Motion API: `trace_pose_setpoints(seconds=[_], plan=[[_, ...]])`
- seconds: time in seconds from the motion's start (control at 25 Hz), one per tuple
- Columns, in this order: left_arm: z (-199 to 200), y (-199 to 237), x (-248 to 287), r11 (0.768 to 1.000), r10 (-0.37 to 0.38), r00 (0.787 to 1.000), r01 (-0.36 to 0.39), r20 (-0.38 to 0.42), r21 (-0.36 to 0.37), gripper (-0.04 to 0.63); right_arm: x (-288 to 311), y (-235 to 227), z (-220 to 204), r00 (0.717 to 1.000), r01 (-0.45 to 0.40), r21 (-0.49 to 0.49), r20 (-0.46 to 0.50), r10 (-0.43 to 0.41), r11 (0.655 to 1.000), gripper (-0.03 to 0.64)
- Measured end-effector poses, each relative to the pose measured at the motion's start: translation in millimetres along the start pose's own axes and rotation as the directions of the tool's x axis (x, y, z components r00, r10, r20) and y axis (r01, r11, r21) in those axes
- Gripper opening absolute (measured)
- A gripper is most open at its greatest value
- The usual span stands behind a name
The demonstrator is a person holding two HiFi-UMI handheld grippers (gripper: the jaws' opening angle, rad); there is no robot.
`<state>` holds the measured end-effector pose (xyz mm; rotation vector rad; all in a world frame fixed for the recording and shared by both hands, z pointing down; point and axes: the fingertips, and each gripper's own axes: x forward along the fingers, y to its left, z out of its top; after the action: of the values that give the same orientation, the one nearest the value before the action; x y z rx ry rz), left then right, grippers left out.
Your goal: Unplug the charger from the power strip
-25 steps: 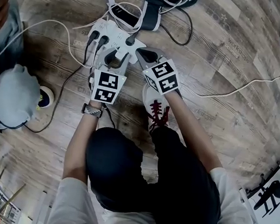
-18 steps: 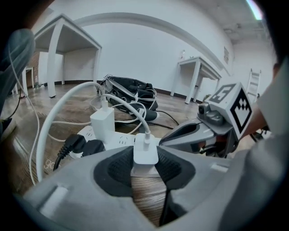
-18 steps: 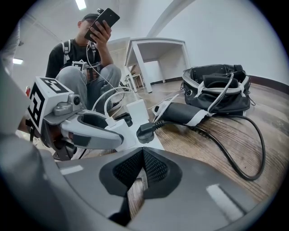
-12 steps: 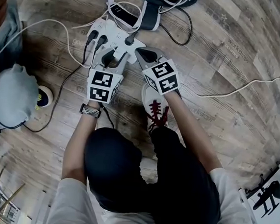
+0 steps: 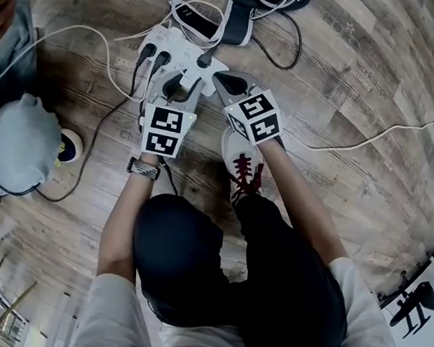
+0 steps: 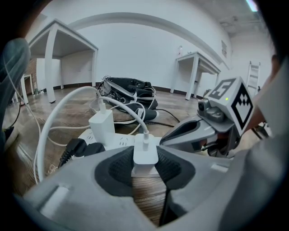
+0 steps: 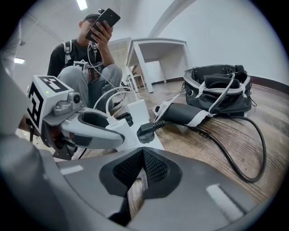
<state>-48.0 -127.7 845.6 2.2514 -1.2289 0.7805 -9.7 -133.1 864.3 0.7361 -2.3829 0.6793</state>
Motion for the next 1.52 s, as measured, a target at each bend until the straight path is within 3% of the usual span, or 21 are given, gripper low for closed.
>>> trace_pose_setpoints(seconds=[0.12, 0.24, 0.44, 0.56, 0.8, 1.04, 1.28, 1.52], plan=[[0.0, 0.5, -1.3, 0.996, -0.027, 0.999, 0.029, 0.025, -0.080, 0.143, -0.2, 0.4, 0.4, 1.000, -0.002, 0.001, 0.003, 0.002, 1.000, 0.002], [0.7, 0.6, -1.8, 0.994, -0.037, 0.998, 0.042, 0.044, -0.103, 0.143, -0.8, 0.0, 0.6, 1.000, -0.003, 0.006, 0.007, 0.003, 1.000, 0.002], [1.9, -0.7, -0.4, 0.999, 0.000, 1.000, -0.001, 0.013, 0.049, 0.138, -0.4, -0.4, 0.5, 1.000, -0.008, 0.015, 0.010, 0.008, 1.000, 0.002], [1.4, -2.2, -0.1, 0.997, 0.006, 1.000, -0.006, 0.002, 0.080, 0.138, -0.1, 0.1, -0.2, 1.000, -0.009, 0.018, 0.011, 0.009, 1.000, 0.002], [0.3, 1.3, -1.1, 0.999, -0.013, 0.999, 0.014, 0.029, -0.041, 0.140, -0.1, -0.6, 0.6, 1.000, -0.015, 0.022, 0.016, 0.014, 1.000, 0.002], [0.4, 0.6, -1.0, 0.994, -0.024, 0.999, 0.028, 0.036, -0.110, 0.143, -0.8, -0.8, 0.0, 1.000, -0.014, 0.024, 0.017, 0.013, 1.000, 0.002], [3.9, 0.4, 0.4, 1.000, 0.014, 1.000, -0.014, 0.012, 0.024, 0.138, -0.5, -1.4, 0.6, 1.000, -0.015, 0.024, 0.017, 0.014, 1.000, 0.002], [3.4, -2.3, 1.4, 0.995, 0.035, 0.999, -0.034, -0.009, 0.091, 0.138, 0.1, -1.2, 0.1, 1.000, -0.012, 0.021, 0.015, 0.012, 1.000, 0.002]])
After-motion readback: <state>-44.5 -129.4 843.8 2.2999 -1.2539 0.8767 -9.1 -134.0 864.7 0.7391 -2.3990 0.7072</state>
